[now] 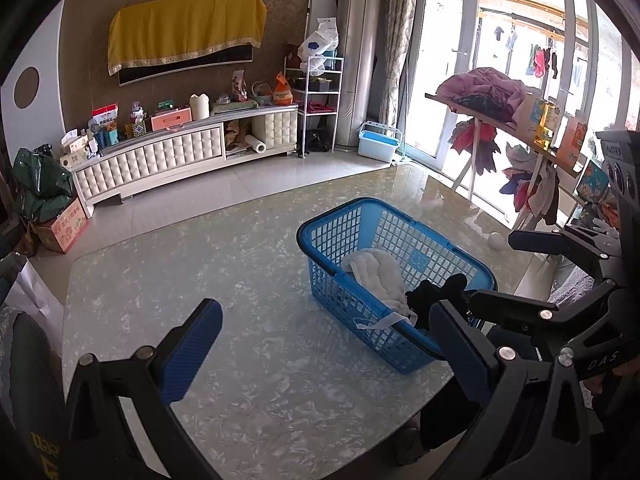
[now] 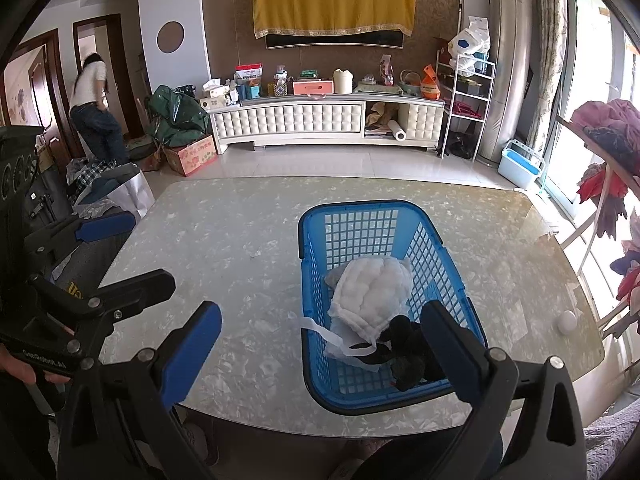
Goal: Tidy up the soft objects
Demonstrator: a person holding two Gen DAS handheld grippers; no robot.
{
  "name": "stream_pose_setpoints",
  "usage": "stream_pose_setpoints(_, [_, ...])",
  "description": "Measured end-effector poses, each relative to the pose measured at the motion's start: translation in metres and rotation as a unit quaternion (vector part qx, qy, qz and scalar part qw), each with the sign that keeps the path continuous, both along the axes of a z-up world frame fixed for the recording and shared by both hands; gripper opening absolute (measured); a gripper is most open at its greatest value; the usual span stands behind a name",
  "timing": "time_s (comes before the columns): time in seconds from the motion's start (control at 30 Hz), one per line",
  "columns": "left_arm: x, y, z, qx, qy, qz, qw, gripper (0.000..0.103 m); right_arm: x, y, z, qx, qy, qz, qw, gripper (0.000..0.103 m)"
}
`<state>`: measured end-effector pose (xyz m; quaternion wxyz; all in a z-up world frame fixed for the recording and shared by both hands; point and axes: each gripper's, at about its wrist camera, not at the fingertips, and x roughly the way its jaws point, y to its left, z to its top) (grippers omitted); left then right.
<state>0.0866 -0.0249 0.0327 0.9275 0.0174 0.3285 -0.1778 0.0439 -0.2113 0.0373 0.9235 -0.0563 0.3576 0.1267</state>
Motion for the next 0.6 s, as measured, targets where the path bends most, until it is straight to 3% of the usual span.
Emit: stream_pose_setpoints(0.6, [-0.0012,0.0005,0.0058,0.004,-0.003,-0.005,1.0,0.103,-0.0024,-0.0015,0.0051,0.001,-0.004,-0.003,1.0,0.1])
